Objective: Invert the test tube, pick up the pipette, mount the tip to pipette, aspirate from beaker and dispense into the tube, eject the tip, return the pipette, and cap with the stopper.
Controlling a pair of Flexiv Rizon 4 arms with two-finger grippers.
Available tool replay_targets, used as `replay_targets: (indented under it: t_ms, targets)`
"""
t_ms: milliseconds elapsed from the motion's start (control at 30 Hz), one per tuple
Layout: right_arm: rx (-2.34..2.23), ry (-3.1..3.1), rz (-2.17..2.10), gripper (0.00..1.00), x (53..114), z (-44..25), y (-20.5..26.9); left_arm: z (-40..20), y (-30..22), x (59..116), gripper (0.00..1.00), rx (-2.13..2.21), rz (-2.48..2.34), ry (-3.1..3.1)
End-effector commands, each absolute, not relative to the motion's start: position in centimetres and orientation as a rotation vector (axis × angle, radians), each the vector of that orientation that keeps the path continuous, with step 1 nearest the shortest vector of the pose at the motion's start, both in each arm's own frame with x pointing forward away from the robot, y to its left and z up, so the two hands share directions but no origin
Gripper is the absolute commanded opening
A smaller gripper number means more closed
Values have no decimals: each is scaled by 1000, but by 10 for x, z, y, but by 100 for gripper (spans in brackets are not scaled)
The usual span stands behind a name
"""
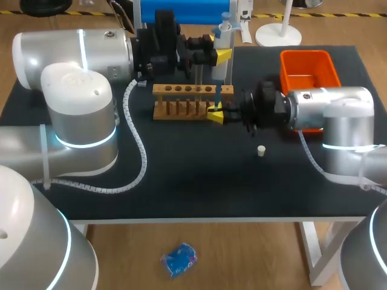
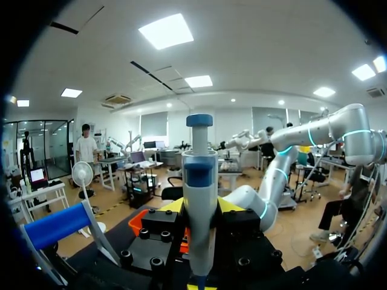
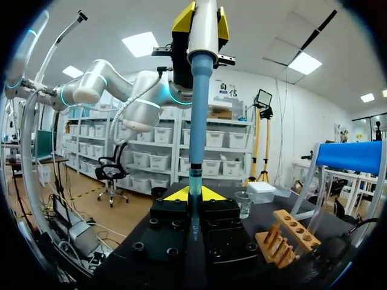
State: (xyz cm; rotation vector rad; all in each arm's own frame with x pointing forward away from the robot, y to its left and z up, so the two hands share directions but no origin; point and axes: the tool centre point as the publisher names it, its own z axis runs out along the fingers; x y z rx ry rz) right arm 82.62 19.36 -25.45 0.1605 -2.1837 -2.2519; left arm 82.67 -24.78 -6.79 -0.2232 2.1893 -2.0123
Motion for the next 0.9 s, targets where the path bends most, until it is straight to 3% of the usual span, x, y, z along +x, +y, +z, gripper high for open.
replay_targets:
  t_ms: [33,900]
  targets:
    - [170,-2189,-2250,0,828,-248,194,-70,-247,827,0,-222,-2014,2191]
    - [117,-2163,-2231,0,830,-234,195,-70,-247,827,0,-222,-2014,2191]
